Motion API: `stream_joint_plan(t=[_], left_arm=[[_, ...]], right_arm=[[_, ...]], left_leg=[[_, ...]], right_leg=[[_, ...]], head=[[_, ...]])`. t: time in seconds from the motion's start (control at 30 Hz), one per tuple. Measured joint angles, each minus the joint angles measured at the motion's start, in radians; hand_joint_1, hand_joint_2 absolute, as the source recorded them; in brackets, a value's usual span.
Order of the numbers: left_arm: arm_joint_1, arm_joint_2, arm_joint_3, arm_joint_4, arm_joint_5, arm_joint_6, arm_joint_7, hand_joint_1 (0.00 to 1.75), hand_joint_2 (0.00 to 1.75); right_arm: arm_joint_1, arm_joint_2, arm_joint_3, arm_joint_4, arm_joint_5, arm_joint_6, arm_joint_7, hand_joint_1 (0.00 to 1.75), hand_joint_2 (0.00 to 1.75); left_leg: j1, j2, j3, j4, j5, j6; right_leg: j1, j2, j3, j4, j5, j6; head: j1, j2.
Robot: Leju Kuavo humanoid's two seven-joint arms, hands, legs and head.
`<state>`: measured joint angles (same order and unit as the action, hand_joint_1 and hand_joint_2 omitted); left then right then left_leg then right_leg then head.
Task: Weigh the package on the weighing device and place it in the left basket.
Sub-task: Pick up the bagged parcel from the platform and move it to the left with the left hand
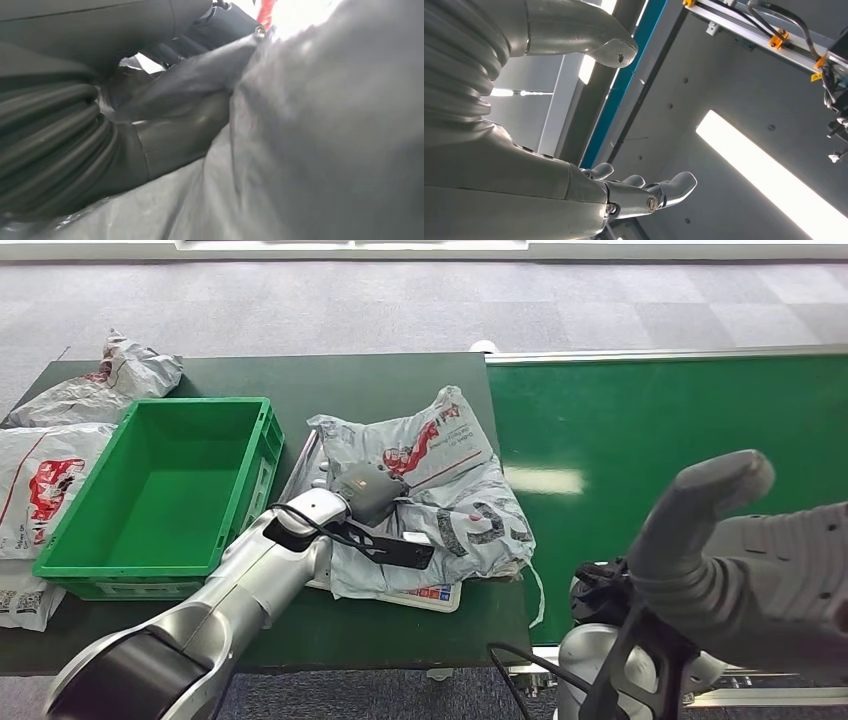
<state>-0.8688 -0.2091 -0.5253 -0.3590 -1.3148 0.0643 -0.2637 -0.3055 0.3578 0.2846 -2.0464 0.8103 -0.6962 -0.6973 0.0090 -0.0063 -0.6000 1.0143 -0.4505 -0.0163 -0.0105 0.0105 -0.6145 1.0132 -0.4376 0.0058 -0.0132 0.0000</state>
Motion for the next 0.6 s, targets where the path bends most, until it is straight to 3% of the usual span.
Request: stream_joint_plan(t=[0.17, 0.23, 0.3, 0.37, 0.43, 0.6], left_arm=[[-0.006, 0.005, 0.000, 0.006, 0.016, 0.027, -0.004, 1.75, 1.75], [-0.007, 0.008, 0.003, 0.002, 0.048, 0.131, 0.021, 1.75, 1.75], [-0.008, 0.020, 0.025, -0.015, 0.111, 0.322, 0.069, 1.75, 1.75], [-0.014, 0.042, 0.082, -0.052, 0.182, 0.520, 0.131, 1.75, 1.75], [-0.018, 0.072, 0.164, -0.108, 0.212, 0.619, 0.181, 1.75, 1.75], [0.025, 0.137, 0.385, -0.260, 0.142, 0.636, 0.210, 1.75, 1.75]], right_arm=[[0.002, 0.000, -0.003, 0.003, 0.006, 0.000, 0.000, 0.00, 1.75], [0.004, 0.000, -0.006, 0.003, 0.012, 0.000, 0.000, 0.00, 1.75], [0.008, -0.001, -0.013, 0.003, 0.016, 0.000, 0.000, 0.00, 1.75], [0.012, -0.002, -0.022, 0.003, 0.017, 0.000, 0.000, 0.00, 1.75], [0.015, -0.002, -0.027, 0.003, 0.016, 0.000, 0.000, 0.00, 1.75], [0.024, -0.005, -0.043, 0.003, 0.012, -0.001, 0.000, 0.00, 1.75]], left_leg=[[0.000, 0.000, 0.000, 0.000, 0.000, 0.000], [0.000, 0.000, 0.000, 0.000, 0.000, 0.000], [0.000, 0.000, -0.001, 0.000, 0.000, 0.000], [0.000, 0.001, -0.001, 0.000, 0.000, 0.000], [0.000, 0.003, 0.000, 0.000, 0.000, 0.000], [0.001, 0.003, 0.001, -0.002, 0.001, -0.002]], right_leg=[[0.000, 0.000, 0.000, 0.000, 0.000, 0.000], [0.000, 0.000, 0.000, 0.000, 0.000, 0.000], [0.000, 0.000, -0.001, 0.000, 0.000, 0.000], [0.000, 0.002, -0.001, 0.001, 0.000, 0.000], [0.000, 0.004, -0.001, 0.001, 0.000, 0.000], [0.001, 0.005, -0.001, 0.001, 0.000, -0.001]], head=[[0.000, 0.000], [0.000, 0.000], [0.000, 0.000], [0.000, 0.000], [0.000, 0.000], [0.000, 0.000]])
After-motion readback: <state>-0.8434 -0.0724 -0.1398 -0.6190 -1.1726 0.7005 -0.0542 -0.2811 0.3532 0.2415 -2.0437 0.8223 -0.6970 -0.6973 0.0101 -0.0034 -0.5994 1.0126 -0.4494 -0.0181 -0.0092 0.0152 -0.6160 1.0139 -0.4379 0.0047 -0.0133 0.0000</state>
